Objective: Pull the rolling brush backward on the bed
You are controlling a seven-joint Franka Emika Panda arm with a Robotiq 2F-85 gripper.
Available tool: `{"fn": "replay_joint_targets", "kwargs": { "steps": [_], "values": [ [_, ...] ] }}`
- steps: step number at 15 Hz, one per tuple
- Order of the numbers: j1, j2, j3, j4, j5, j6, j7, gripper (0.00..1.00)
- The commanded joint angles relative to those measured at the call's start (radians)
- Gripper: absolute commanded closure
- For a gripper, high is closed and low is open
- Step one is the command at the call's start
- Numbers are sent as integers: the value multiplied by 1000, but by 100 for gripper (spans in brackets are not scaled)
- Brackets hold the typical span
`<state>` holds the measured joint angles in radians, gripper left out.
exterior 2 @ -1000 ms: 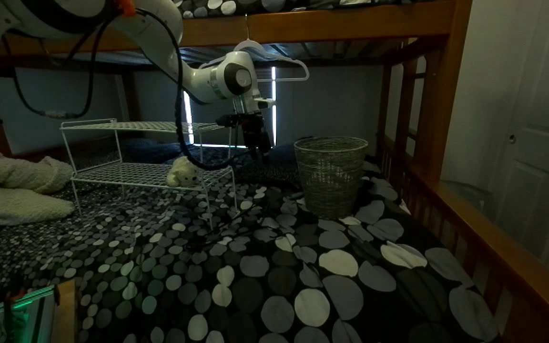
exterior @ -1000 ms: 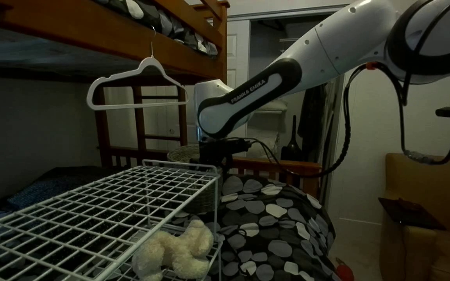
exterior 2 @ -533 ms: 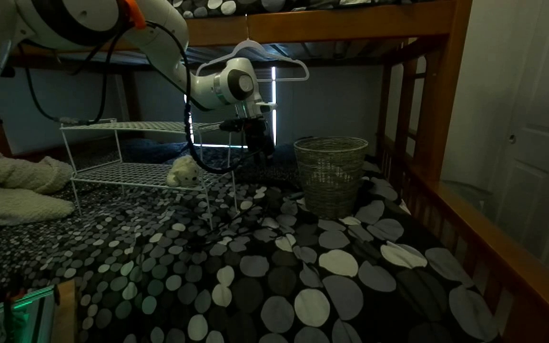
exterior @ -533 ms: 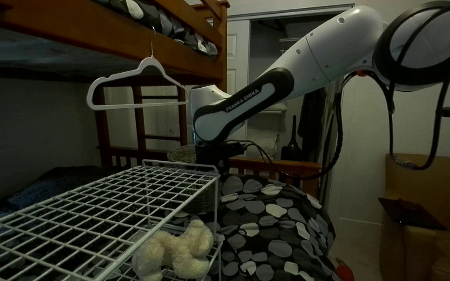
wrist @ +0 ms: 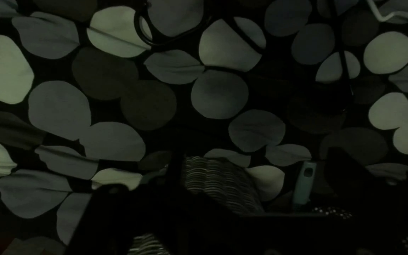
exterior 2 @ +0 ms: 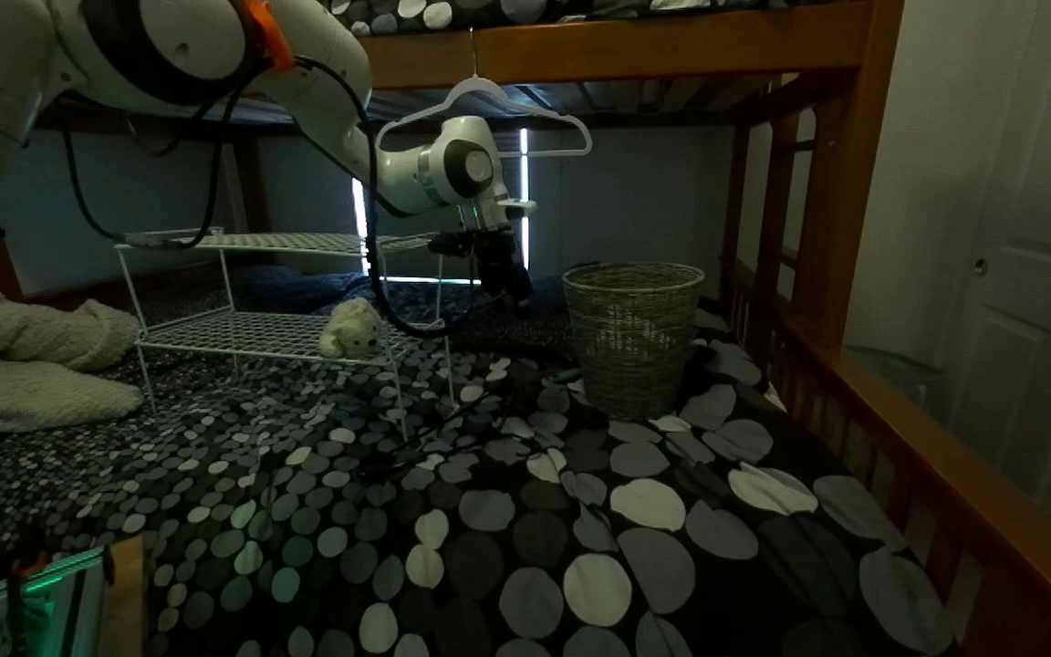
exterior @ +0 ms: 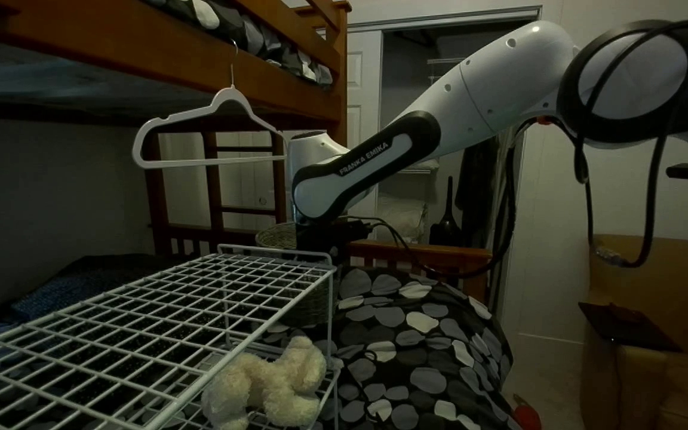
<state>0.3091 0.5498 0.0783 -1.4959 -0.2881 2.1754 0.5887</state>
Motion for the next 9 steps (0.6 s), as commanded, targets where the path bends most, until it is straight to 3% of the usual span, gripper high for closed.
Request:
{"fn": "replay_joint_targets", "kwargs": {
  "steps": [1, 9],
  "values": [
    [13, 172, -23, 180, 44, 5, -33, 0],
    [41, 453, -48, 503, 116, 20, -75, 0]
  ]
}}
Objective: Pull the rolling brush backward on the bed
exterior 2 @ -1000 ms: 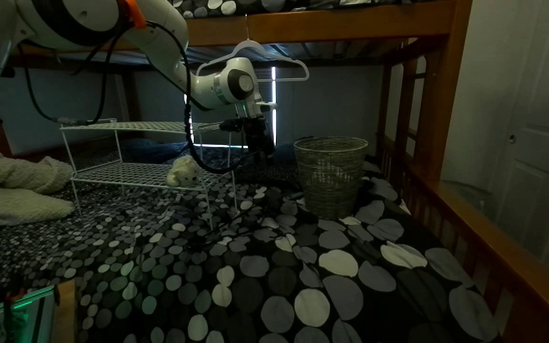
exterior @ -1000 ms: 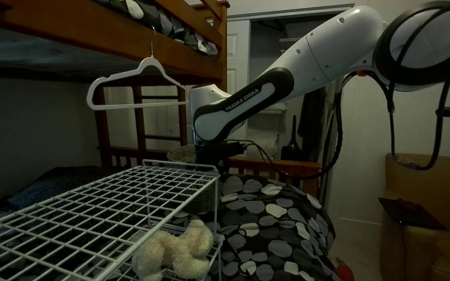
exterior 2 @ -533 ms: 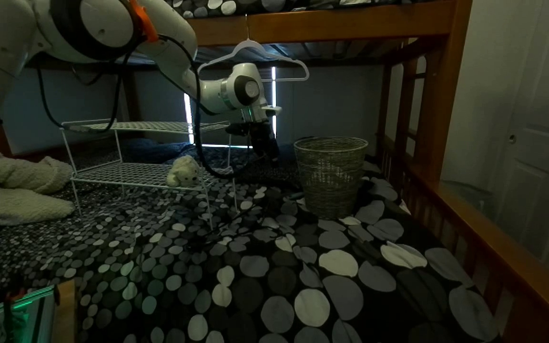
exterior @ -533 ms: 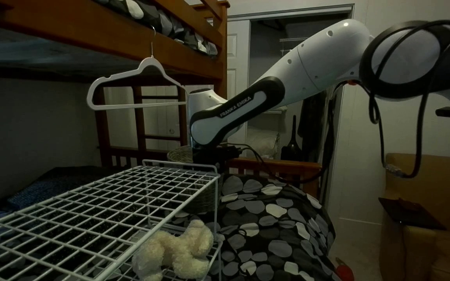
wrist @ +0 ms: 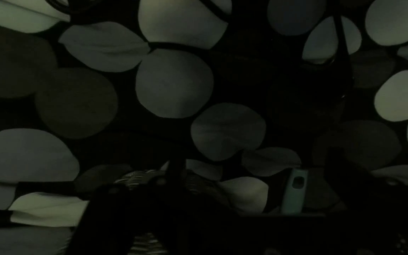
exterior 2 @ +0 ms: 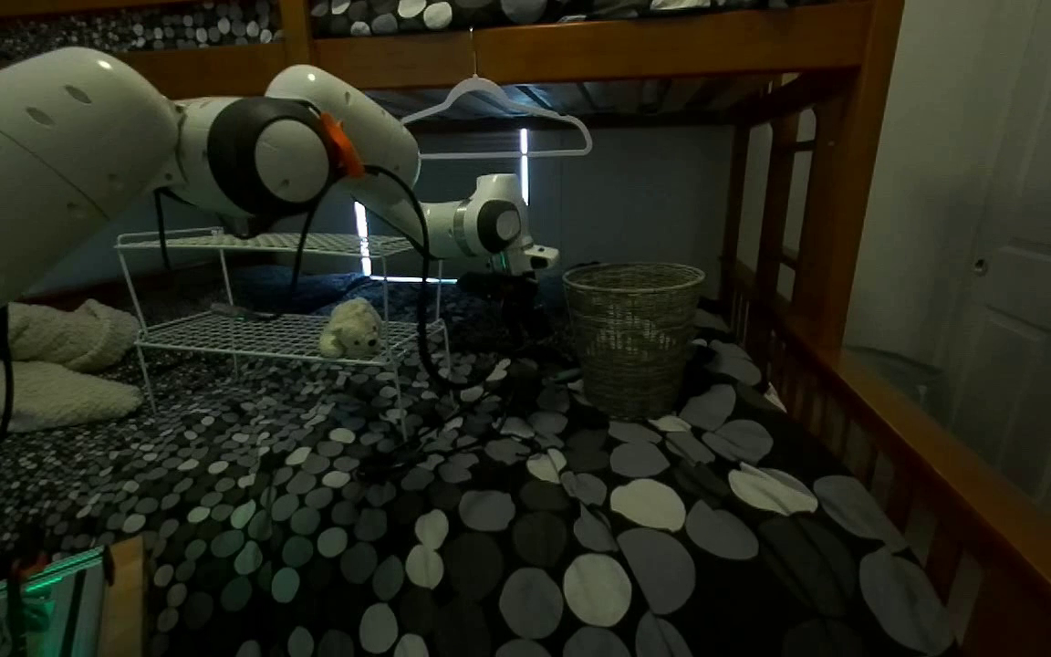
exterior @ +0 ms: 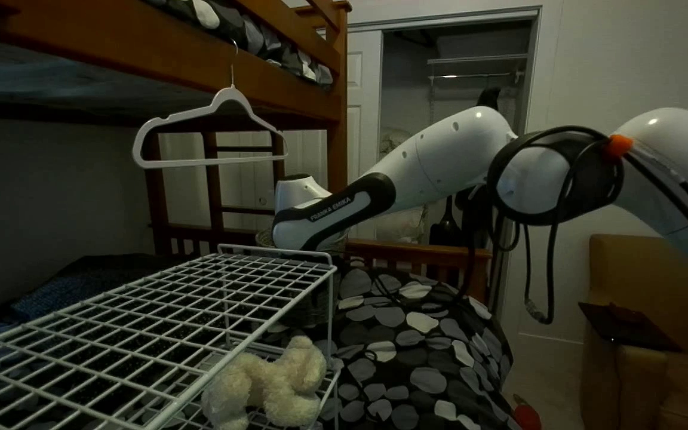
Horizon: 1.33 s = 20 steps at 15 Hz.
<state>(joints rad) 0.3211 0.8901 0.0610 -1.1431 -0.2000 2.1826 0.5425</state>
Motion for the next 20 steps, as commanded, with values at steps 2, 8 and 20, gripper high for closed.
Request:
{"fn": "replay_joint_targets", "kwargs": {
  "steps": [2, 8, 20],
  "values": [
    [42, 173, -44, 230, 30, 14, -35, 0],
    [66, 366, -45, 464, -4, -4, -5, 0],
    [73, 593, -133, 687, -7, 261, 87, 0]
  ]
}}
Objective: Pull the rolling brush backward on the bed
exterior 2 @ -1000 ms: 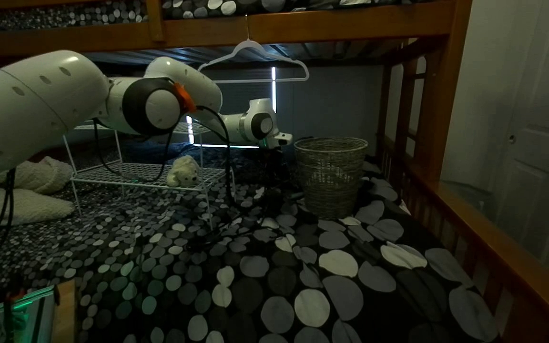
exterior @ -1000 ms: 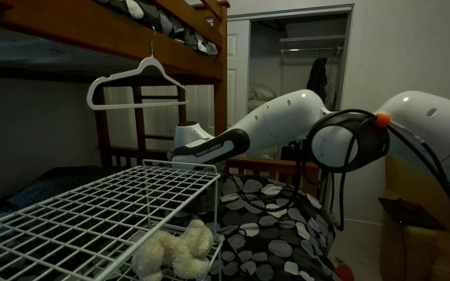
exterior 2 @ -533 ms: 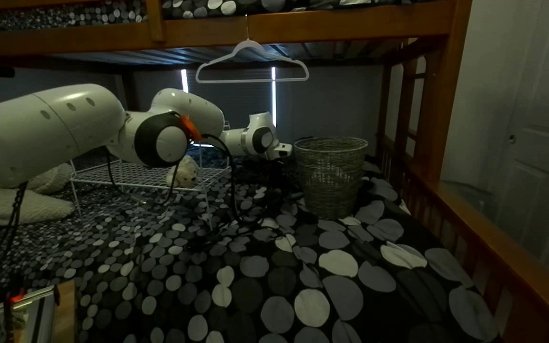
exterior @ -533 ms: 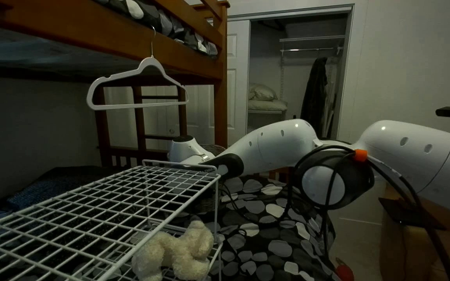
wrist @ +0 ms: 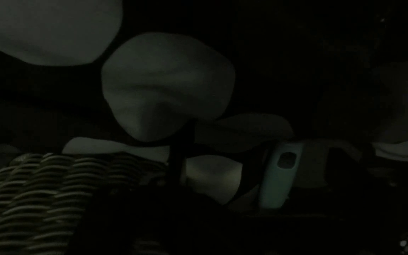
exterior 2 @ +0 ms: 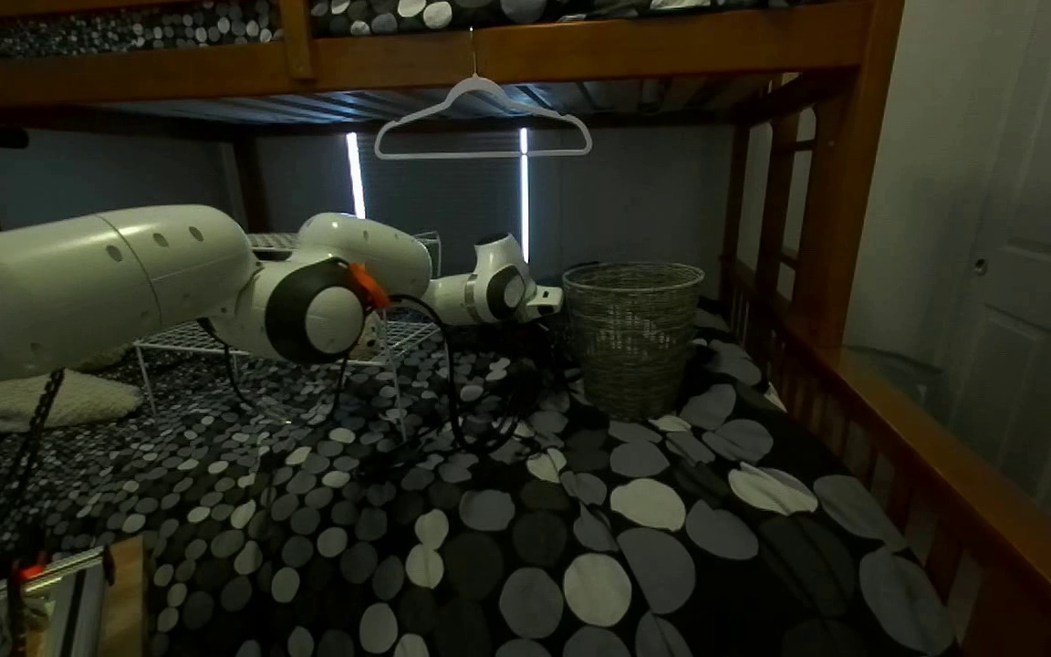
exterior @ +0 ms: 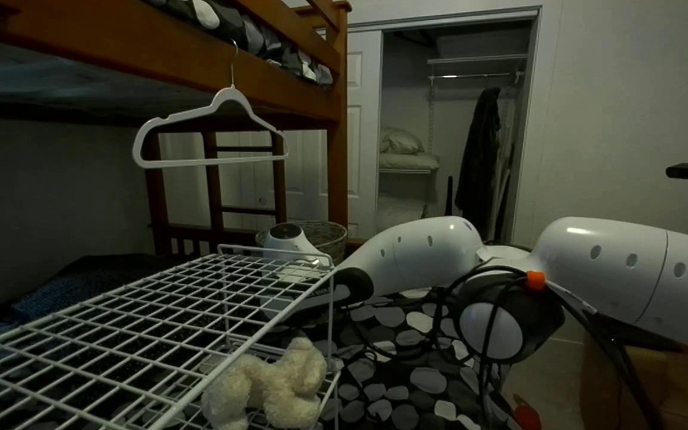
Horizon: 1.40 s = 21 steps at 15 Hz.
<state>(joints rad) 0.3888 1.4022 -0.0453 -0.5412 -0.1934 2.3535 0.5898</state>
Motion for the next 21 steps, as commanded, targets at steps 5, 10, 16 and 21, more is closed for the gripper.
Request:
{"fn": "replay_joint_targets", "kwargs": {
  "steps": [5, 10, 16, 21],
  "values": [
    [0, 51, -13, 35, -1, 113, 13, 0],
    [2, 136, -22, 183, 48, 74, 8, 0],
    [29, 83, -95, 29, -14, 296, 179, 0],
    [55, 84, -181, -45, -45, 387, 327, 0]
  ]
}}
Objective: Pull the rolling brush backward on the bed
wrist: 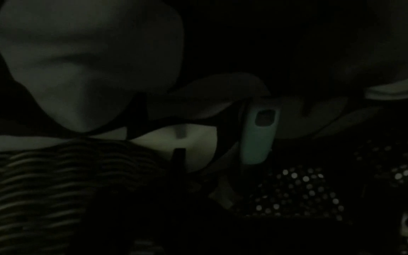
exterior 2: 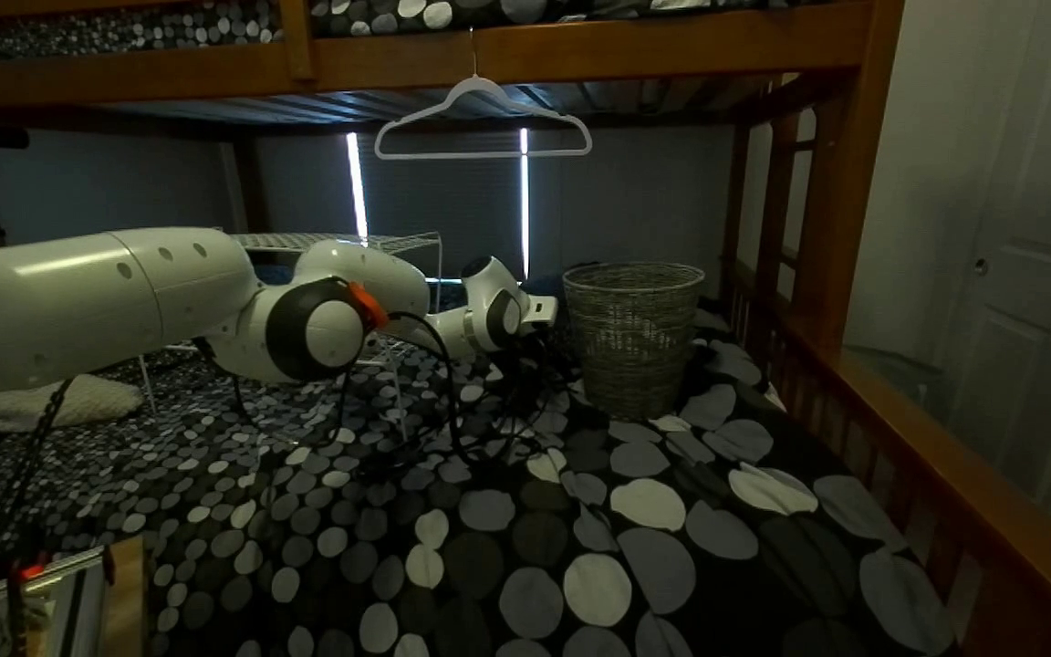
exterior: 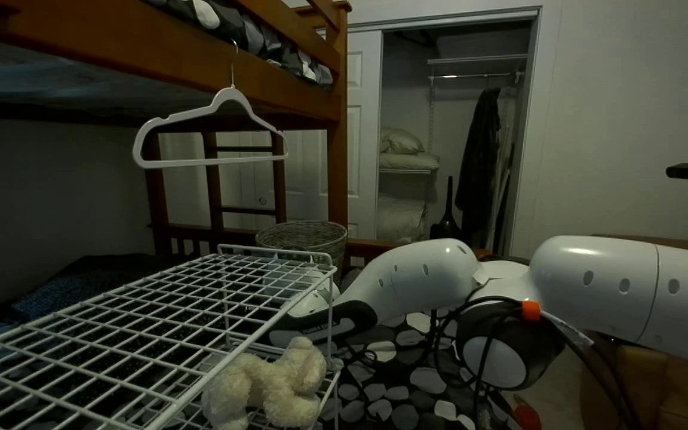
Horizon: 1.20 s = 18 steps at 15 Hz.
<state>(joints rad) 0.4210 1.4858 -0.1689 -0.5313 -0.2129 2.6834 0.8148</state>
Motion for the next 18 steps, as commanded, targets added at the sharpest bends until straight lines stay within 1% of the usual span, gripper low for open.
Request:
{"fn": "replay_joint_targets", "kwargs": {
  "steps": [1, 3, 5, 6, 7, 9, 11, 12, 16, 17, 18],
  "values": [
    [29, 0, -66, -70, -31, 82, 124, 0],
    [41, 1, -93, -95, -47, 120, 162, 0],
    [54, 2, -135, -115, -68, 162, 218, 0],
    [61, 2, -162, -125, -80, 184, 252, 6],
    [68, 2, -188, -132, -91, 200, 284, 28],
    [79, 2, -224, -142, -106, 213, 331, 32],
    [85, 2, -236, -149, -116, 212, 359, 47],
    [87, 2, -233, -153, -117, 215, 364, 57],
    [84, 2, -189, -161, -109, 229, 337, 86],
    [84, 2, -181, -162, -109, 231, 331, 91],
    [82, 2, -176, -163, -109, 233, 328, 82]
  ]
}}
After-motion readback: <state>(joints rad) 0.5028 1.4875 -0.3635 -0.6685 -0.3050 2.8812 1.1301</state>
